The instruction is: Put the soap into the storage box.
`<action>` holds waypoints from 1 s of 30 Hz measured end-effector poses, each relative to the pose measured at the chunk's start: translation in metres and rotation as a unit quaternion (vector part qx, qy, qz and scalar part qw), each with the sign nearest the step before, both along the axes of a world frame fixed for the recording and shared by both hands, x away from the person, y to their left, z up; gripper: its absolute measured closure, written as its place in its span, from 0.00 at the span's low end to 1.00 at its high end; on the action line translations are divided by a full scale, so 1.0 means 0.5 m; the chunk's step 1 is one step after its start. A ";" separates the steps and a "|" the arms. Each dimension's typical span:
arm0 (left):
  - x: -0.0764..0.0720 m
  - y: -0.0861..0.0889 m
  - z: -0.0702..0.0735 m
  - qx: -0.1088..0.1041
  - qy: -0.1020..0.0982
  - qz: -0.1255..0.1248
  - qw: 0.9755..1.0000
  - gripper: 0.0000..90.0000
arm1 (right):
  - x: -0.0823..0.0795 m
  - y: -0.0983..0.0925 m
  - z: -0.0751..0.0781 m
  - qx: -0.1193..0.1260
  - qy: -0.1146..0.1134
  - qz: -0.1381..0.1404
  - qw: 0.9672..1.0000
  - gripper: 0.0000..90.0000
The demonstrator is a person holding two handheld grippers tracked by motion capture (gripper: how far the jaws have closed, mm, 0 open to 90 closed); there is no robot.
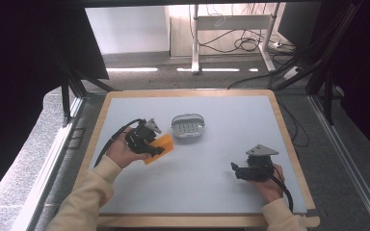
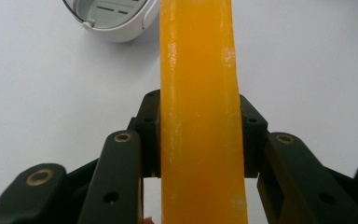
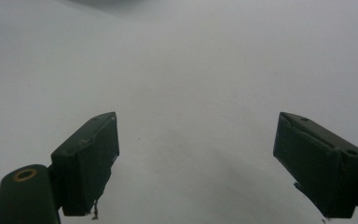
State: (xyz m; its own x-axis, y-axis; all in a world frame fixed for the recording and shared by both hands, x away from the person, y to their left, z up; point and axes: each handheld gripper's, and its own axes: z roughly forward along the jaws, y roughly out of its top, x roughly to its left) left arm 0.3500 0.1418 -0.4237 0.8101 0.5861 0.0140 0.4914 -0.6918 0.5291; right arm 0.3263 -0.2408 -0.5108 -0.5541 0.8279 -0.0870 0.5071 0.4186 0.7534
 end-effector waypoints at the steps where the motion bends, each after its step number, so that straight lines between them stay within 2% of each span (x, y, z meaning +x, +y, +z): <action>1: 0.002 -0.001 0.002 0.000 0.000 -0.001 1.000 0.69 | 0.000 0.001 0.000 0.000 0.001 0.001 1.000 0.16; 3: 0.005 -0.003 0.005 0.000 0.001 -0.003 1.000 0.69 | 0.000 0.001 -0.001 -0.001 0.002 0.001 1.000 0.16; 6: 0.012 -0.003 0.010 -0.012 0.009 -0.010 1.000 0.69 | -0.001 0.002 -0.001 -0.002 0.000 0.001 1.000 0.16; 13: 0.022 -0.004 0.022 -0.003 -0.001 -0.010 1.000 0.69 | -0.001 0.003 0.000 -0.002 0.001 0.001 1.000 0.16; 30: 0.054 -0.025 0.031 0.012 0.002 -0.021 1.000 0.69 | -0.002 0.003 0.001 -0.005 -0.001 -0.001 1.000 0.16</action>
